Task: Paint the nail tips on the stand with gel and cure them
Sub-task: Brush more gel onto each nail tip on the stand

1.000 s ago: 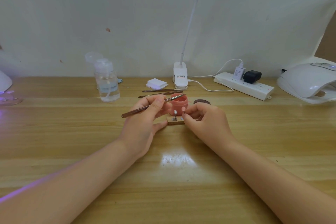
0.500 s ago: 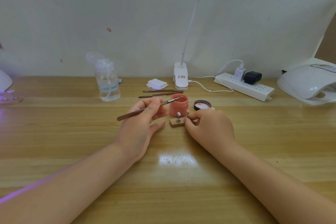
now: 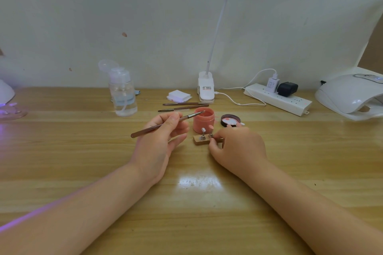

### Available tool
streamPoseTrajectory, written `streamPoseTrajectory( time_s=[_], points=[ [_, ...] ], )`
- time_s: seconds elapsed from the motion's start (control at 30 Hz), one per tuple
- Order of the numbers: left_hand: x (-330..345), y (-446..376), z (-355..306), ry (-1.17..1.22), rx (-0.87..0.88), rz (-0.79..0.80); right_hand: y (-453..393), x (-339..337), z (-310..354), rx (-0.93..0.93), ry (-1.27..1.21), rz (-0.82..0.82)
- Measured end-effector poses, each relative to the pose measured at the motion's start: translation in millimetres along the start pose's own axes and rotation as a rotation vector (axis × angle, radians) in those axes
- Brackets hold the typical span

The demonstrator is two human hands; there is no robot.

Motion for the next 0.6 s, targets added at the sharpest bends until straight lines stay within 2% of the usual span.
streamPoseTrajectory(
  time_s=[0.13,0.6],
  points=[
    [1,0,-1,0.012,0.005,-0.022,2,-2,5,-0.036,-0.036,-0.071],
    [3,-1,-1,0.048,-0.003,-0.086,-1,1,15,-0.067,-0.001,0.083]
  ],
)
Point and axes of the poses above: each hand's wrist, its own y-axis away from the middle knuckle, its own x-axis out of the palm, z = x × y, the point moved 4 cm from there along -y, towards the middle knuckle, and after that the axes turned 15 degrees about x, right-handed, at the moved point
